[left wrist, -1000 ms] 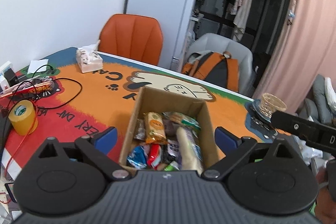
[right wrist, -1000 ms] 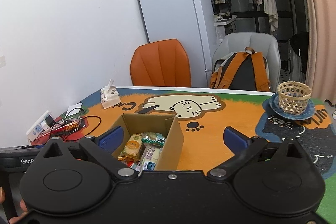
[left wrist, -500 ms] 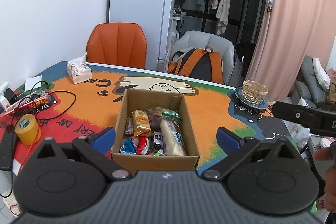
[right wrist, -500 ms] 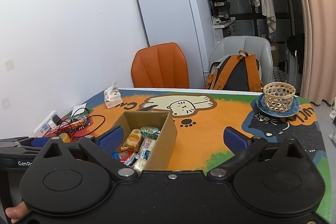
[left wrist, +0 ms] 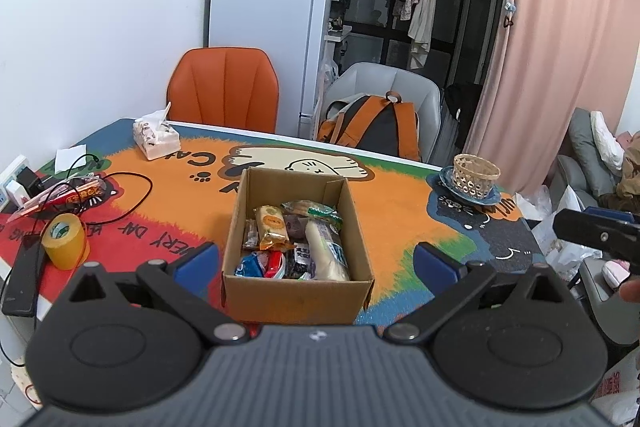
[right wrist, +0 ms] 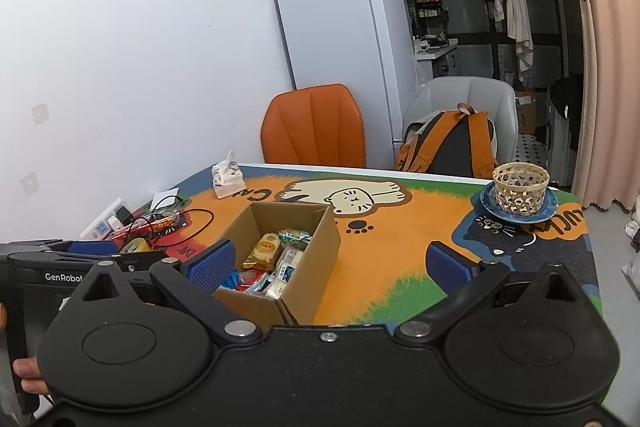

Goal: Organize snacks

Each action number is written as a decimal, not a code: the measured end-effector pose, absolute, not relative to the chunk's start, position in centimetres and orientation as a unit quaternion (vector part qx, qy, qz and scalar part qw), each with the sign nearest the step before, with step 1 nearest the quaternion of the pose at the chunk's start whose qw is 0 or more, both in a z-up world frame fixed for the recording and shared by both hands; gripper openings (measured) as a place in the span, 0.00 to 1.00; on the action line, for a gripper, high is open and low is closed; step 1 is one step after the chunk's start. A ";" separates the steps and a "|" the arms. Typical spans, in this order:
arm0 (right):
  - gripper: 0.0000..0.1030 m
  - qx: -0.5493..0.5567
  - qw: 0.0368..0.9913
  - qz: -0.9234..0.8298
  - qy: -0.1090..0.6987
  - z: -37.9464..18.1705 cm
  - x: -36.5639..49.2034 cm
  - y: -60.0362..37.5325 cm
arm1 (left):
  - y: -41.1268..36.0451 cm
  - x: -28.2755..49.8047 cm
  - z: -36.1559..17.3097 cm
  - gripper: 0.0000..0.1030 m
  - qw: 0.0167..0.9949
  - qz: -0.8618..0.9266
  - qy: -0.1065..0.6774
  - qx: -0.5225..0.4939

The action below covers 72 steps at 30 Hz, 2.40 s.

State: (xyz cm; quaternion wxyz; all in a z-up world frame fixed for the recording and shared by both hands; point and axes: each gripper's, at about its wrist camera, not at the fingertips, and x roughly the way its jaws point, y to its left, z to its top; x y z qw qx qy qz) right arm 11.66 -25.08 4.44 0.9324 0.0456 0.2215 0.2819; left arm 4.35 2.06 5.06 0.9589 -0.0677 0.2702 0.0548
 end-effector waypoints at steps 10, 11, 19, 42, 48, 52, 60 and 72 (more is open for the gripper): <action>1.00 0.041 0.930 0.285 0.231 4.5 11.4 -25.1 | 2.2 4.2 5.2 1.00 0.959 0.057 0.270 -0.069; 1.00 0.044 0.929 0.287 0.231 4.5 11.4 -25.2 | 2.3 4.0 5.2 1.00 0.959 0.058 0.269 -0.068; 1.00 0.044 0.925 0.287 0.245 4.2 12.1 -25.0 | 2.6 4.0 5.1 1.00 0.958 0.059 0.273 -0.071; 1.00 0.039 0.924 0.288 0.249 3.8 11.8 -24.9 | 2.5 3.7 4.8 1.00 0.958 0.060 0.274 -0.068; 1.00 0.039 0.925 0.286 0.248 3.9 11.8 -24.9 | 2.5 3.7 4.8 1.00 0.958 0.059 0.273 -0.068; 1.00 0.040 0.925 0.286 0.248 3.9 11.8 -25.0 | 2.6 3.7 4.7 1.00 0.957 0.059 0.274 -0.068; 1.00 0.038 0.924 0.288 0.250 3.8 11.8 -24.8 | 2.6 3.7 4.8 1.00 0.957 0.059 0.274 -0.068; 1.00 0.036 0.922 0.292 0.252 3.7 11.9 -24.6 | 2.5 3.3 4.0 1.00 0.957 0.057 0.275 -0.067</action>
